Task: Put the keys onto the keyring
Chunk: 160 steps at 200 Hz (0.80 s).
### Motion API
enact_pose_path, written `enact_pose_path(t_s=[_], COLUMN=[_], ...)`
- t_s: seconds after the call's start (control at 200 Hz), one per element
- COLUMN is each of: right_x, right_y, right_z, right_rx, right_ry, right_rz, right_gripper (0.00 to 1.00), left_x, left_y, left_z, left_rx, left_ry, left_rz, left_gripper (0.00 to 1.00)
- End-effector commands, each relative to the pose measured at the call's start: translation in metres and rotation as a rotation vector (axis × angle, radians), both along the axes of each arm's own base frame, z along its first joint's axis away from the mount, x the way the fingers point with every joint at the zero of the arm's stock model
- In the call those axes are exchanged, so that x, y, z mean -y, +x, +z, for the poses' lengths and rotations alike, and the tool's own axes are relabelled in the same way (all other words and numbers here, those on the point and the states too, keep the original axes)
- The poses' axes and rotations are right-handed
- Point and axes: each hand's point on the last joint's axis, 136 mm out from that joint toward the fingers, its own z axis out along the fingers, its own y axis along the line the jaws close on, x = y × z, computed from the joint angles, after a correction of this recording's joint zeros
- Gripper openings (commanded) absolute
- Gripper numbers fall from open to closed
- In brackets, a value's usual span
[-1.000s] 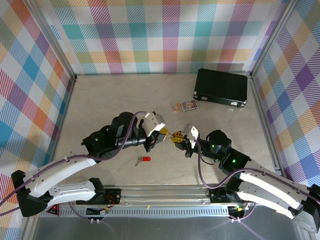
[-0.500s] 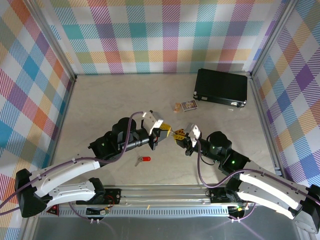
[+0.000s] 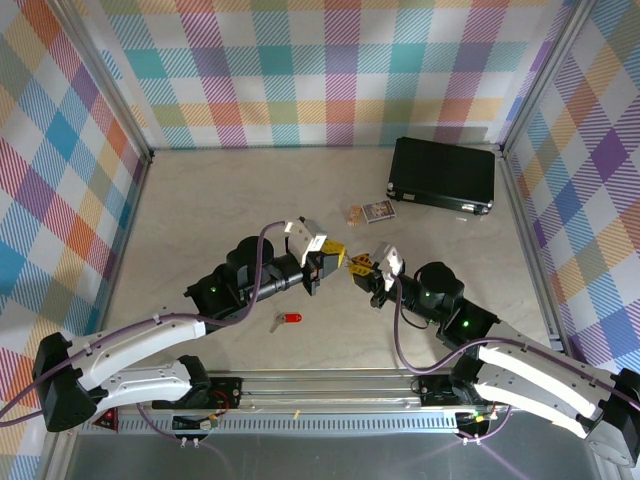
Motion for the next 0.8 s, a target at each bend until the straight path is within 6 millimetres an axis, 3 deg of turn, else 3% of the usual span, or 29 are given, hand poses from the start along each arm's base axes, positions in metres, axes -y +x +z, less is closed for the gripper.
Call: enact_pose_path(t_s=[0.0, 0.47, 0.795], right_x=[-0.001, -0.001, 0.006], right_y=[-0.001, 0.002, -0.001], right_z=[0.028, 0.029, 0.032], right_rx=[0.037, 0.026, 0.048], right_ry=[0.101, 0.110, 0.107], right_rz=[0.000, -0.013, -0.028], right_gripper=[0.00, 0.00, 0.00], left_x=[0.006, 0.020, 0.013], left_y=[-0.005, -0.008, -0.003], left_z=[-0.001, -0.008, -0.026], left_rx=[-0.007, -0.023, -0.034], left_ry=[-0.030, -0.058, 0.023], left_rz=[-0.028, -0.082, -0.042], left_gripper=[0.00, 0.00, 0.00])
